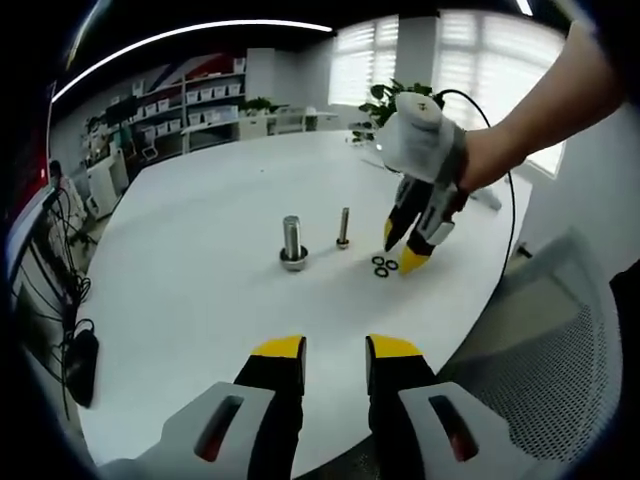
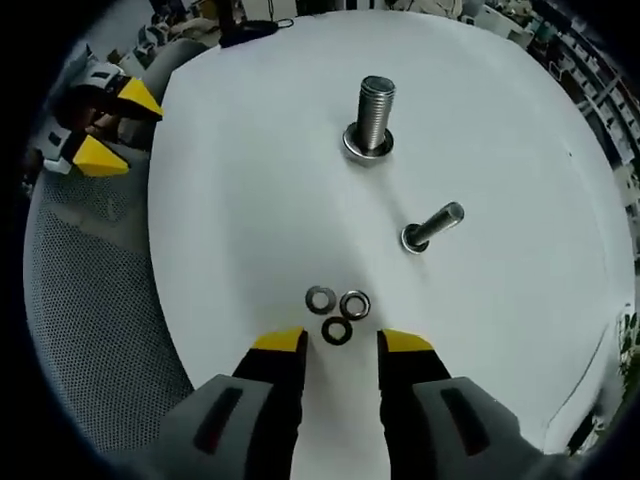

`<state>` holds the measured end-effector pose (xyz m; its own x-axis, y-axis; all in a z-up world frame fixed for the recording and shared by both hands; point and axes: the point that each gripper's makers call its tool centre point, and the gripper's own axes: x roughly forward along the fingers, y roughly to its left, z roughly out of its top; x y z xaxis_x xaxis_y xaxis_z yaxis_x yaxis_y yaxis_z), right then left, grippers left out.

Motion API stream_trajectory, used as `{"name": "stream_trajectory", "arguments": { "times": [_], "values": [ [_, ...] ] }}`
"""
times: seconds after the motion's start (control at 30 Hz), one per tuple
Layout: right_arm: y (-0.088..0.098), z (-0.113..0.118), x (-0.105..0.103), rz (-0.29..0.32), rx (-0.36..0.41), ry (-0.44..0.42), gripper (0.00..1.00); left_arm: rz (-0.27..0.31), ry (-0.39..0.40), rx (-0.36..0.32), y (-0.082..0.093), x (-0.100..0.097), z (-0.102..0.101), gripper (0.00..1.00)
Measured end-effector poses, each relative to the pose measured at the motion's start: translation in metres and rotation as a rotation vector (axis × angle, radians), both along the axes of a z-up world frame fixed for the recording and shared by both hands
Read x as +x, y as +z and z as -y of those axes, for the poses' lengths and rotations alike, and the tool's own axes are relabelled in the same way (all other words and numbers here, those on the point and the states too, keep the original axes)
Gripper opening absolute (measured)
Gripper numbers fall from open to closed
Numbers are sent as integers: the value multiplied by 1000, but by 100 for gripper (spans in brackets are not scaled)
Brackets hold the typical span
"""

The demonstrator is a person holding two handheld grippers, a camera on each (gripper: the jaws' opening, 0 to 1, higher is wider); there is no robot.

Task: Place the washer onto the threaded stud by aligning its center hole with the stud, sliding it down to the base, and recovering from edge contact or off-axis alignment until the washer reaches the visible bottom stop.

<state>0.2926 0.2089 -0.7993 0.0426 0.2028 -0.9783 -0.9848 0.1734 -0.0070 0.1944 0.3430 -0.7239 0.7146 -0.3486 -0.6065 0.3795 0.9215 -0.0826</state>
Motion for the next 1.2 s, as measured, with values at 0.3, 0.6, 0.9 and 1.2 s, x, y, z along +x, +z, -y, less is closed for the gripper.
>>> {"name": "stream_trajectory", "arguments": {
  "times": [0.3,0.6,0.9,1.2],
  "values": [
    [-1,-2,4,0,-4,27,21,-3,-1,8,-1,0,0,22],
    [-2,-2,7,4,-17,56,16,-8,5,13,-3,0,-2,22],
    [-1,0,3,7,-13,200,17,-14,2,10,-3,0,-1,21],
    [-1,1,3,-8,-3,319,18,-14,4,5,-3,1,-2,21]
  ]
}}
